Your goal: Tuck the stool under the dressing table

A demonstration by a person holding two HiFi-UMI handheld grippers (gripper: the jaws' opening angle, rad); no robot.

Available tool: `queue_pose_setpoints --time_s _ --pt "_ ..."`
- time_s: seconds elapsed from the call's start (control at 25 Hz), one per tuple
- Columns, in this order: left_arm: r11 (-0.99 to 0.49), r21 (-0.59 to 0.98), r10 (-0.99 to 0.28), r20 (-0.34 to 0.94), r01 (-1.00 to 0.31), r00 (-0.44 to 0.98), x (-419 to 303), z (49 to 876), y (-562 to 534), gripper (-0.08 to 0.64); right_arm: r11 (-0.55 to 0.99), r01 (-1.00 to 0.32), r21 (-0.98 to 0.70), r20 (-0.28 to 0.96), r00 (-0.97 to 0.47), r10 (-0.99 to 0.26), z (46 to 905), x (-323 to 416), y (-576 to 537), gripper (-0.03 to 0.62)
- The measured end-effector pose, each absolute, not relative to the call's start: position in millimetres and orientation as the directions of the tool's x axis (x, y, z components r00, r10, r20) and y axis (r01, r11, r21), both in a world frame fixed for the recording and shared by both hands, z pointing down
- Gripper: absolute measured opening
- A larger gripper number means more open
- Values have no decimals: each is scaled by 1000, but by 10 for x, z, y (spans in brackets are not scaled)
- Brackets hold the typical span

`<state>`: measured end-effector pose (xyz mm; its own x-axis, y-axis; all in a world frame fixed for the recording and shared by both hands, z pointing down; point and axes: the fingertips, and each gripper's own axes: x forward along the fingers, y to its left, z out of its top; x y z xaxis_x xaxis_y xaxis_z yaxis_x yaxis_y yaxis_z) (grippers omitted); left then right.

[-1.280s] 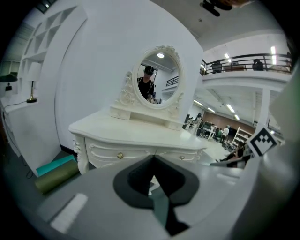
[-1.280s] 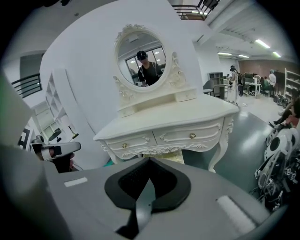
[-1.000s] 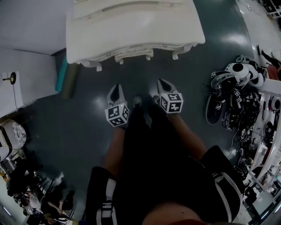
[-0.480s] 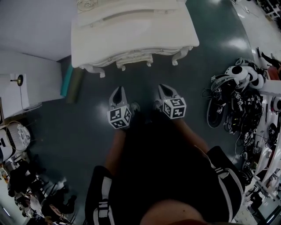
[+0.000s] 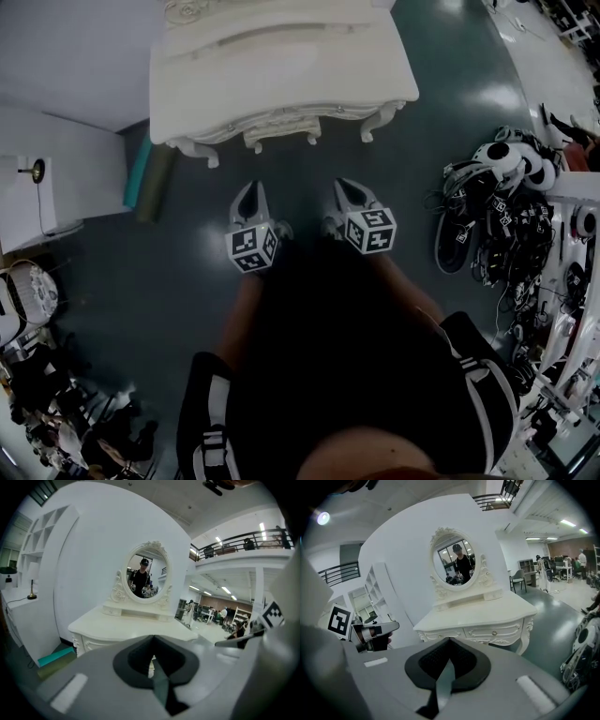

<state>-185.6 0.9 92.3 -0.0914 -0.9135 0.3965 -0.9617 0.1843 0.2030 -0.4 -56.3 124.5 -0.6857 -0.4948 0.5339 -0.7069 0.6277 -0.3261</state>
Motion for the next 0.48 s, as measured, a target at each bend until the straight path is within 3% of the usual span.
queue_pose_setpoints --time_s 0.48 --pt "205 204 -918 380 -957 -115 -1987 858 92 8 654 -687 -318 524 -702 -482 1173 -105 -539 -3"
